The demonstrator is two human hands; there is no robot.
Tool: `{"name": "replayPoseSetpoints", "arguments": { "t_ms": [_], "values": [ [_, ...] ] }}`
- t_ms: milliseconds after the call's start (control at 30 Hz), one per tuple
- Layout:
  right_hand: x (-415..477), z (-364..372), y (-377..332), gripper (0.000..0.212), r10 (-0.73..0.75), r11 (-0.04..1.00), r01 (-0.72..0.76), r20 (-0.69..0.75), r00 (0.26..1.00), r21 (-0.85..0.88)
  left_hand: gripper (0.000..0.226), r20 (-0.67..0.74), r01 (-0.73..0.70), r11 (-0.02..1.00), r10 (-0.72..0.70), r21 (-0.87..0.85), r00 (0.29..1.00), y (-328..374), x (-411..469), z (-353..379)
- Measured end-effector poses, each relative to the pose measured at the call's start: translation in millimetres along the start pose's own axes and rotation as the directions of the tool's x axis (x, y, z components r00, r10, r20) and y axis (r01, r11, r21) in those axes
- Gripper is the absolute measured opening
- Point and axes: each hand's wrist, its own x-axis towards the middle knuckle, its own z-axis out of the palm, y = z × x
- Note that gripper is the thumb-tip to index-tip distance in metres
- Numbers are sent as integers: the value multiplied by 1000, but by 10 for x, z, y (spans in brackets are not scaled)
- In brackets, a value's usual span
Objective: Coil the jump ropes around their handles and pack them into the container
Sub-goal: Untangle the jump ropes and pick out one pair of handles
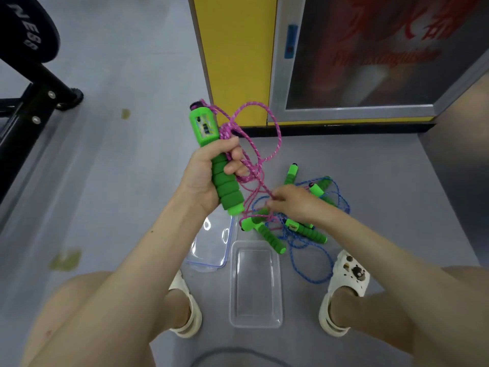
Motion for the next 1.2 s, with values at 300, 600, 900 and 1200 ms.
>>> {"name": "replayPoseSetpoints", "arguments": {
  "t_ms": [300,600,900,1200],
  "values": [
    [74,-82,163,26,117,892,77,-392,912,445,17,-355,155,808,71,569,932,174,49,-343],
    [-51,-304,-109,25,20,809,251,-453,891,531,17,-313,233,725,-26,648,949,-109,47,-294],
    [-110,-290,-192,22,-70,562,306,-324,943,768,19,-53,158,628,-182,762,982,-405,-45,-96],
    [-38,-299,-46,19,80,766,153,-329,941,625,6,-159,70,847,17,527,987,-309,6,-56]
  ]
}}
